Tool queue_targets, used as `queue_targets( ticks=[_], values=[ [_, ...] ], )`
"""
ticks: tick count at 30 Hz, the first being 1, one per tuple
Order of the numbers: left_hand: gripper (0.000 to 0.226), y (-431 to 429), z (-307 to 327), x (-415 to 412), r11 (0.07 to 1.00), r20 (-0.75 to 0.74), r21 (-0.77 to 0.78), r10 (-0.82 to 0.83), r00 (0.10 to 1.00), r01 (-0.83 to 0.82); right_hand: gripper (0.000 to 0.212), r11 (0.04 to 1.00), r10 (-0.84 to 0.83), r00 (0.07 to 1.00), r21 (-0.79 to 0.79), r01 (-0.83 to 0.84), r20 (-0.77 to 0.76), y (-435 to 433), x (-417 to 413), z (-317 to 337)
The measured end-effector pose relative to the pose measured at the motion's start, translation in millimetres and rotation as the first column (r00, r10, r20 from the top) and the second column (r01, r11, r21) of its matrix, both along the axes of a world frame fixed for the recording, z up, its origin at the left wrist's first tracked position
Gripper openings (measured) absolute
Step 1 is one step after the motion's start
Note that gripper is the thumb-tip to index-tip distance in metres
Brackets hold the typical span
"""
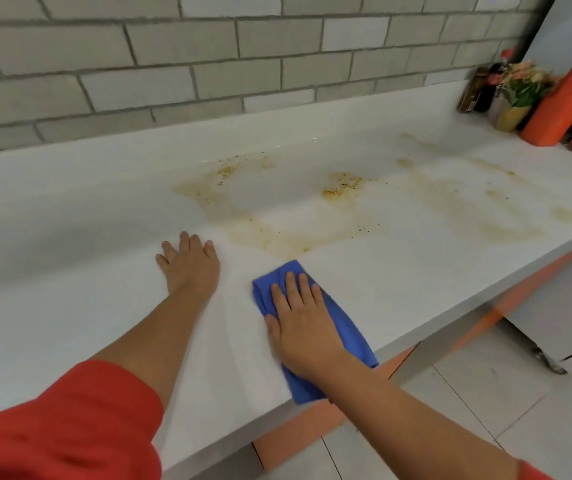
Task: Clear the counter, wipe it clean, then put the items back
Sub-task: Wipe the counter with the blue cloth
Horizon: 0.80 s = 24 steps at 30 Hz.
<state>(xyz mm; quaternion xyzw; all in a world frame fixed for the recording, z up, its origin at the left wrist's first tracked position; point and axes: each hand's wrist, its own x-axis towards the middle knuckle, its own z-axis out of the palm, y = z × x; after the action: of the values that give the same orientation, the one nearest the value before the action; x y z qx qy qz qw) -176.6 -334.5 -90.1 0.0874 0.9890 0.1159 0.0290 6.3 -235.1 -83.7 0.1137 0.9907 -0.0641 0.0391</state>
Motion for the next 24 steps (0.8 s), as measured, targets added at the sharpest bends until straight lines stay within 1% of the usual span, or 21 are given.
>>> queue_targets(
  ticks=[1, 2, 3, 5, 6, 8, 10, 11, 12, 14, 15, 17, 18, 19, 20, 22, 24],
  values=[
    [0.053, -0.3, -0.7, -0.2, 1.000, 0.001, 0.004, 0.000, 1.000, 0.000, 0.084, 0.998, 0.048, 0.999, -0.045, -0.048, -0.012, 7.5, 11.3, -0.4],
    [0.053, -0.3, -0.9, 0.1, 1.000, 0.000, 0.006, -0.002, 1.000, 0.002, 0.086, 0.996, 0.041, 0.998, -0.077, -0.044, -0.043, 21.6, 20.3, 0.7],
    [0.053, -0.1, -0.8, 0.2, 1.000, -0.005, 0.007, -0.005, 1.000, 0.005, 0.081, 0.997, -0.011, 0.997, -0.077, 0.004, -0.081, 41.9, 26.0, 0.1],
    [0.053, 1.3, -0.7, 0.8, 1.000, -0.004, 0.002, -0.006, 1.000, 0.006, 0.063, 0.978, -0.206, 0.974, -0.030, 0.204, -0.091, 88.1, 28.7, -0.4],
    [0.054, 1.8, -0.5, 1.3, 1.000, 0.000, 0.000, -0.006, 1.000, 0.006, 0.058, 0.951, -0.309, 0.949, 0.011, 0.310, -0.070, 108.2, 24.3, 0.2],
    [0.054, 2.7, -0.3, 1.9, 1.000, 0.006, 0.001, -0.008, 1.000, 0.008, 0.058, 0.877, -0.471, 0.882, 0.094, 0.471, -0.025, 126.8, 5.1, 2.4],
    [0.055, 2.9, -0.7, 0.9, 1.000, 0.009, 0.004, -0.007, 1.000, 0.007, 0.059, 0.823, -0.561, 0.828, 0.105, 0.558, -0.003, 111.6, -23.0, 2.7],
    [0.055, 2.6, -1.0, 0.6, 1.000, 0.011, 0.000, -0.006, 1.000, 0.006, 0.059, 0.825, -0.560, 0.829, 0.092, 0.557, 0.003, 93.2, -37.1, 2.6],
    [0.055, 2.3, -1.3, 0.6, 1.000, 0.012, -0.004, -0.009, 1.000, 0.009, 0.059, 0.853, -0.518, 0.856, 0.085, 0.515, 0.004, 68.8, -49.0, 2.1],
    [0.055, 0.7, -2.1, -0.1, 1.000, 0.011, 0.002, -0.015, 1.000, 0.015, 0.059, 0.942, -0.328, 0.945, 0.076, 0.326, 0.009, 15.7, -60.8, 0.9],
    [0.055, -0.3, -2.4, -0.4, 1.000, 0.011, 0.010, -0.017, 1.000, 0.017, 0.059, 0.973, -0.221, 0.975, 0.069, 0.219, 0.019, -3.2, -59.4, 1.1],
    [0.054, -1.9, -3.1, -0.5, 1.000, 0.008, 0.016, -0.021, 1.000, 0.020, 0.055, 0.997, -0.068, 0.998, 0.033, 0.068, 0.002, -5.2, -48.7, 1.0],
    [0.054, -2.4, -3.3, -0.4, 1.000, 0.006, 0.013, -0.022, 1.000, 0.022, 0.052, 0.999, -0.040, 0.999, 0.009, 0.041, -0.027, 10.5, -42.9, 1.4],
    [0.054, -2.9, -3.4, -0.1, 1.000, 0.004, 0.010, -0.025, 1.000, 0.025, 0.049, 0.999, -0.053, 0.997, -0.010, 0.053, -0.054, 31.5, -36.6, 1.8],
    [0.054, -2.8, -3.4, 0.2, 1.000, 0.001, 0.009, -0.030, 1.000, 0.030, 0.047, 0.994, -0.109, 0.991, -0.016, 0.108, -0.072, 55.7, -30.3, 2.3],
    [0.055, -2.0, -2.9, 1.2, 0.999, 0.002, 0.003, -0.035, 0.999, 0.035, 0.047, 0.949, -0.310, 0.948, 0.030, 0.313, -0.068, 101.2, -21.8, 3.0],
    [0.056, -0.6, -2.5, 1.6, 0.999, 0.009, -0.010, -0.033, 0.999, 0.034, 0.051, 0.868, -0.487, 0.873, 0.093, 0.488, -0.029, 121.7, -25.3, 3.8]
  ],
)
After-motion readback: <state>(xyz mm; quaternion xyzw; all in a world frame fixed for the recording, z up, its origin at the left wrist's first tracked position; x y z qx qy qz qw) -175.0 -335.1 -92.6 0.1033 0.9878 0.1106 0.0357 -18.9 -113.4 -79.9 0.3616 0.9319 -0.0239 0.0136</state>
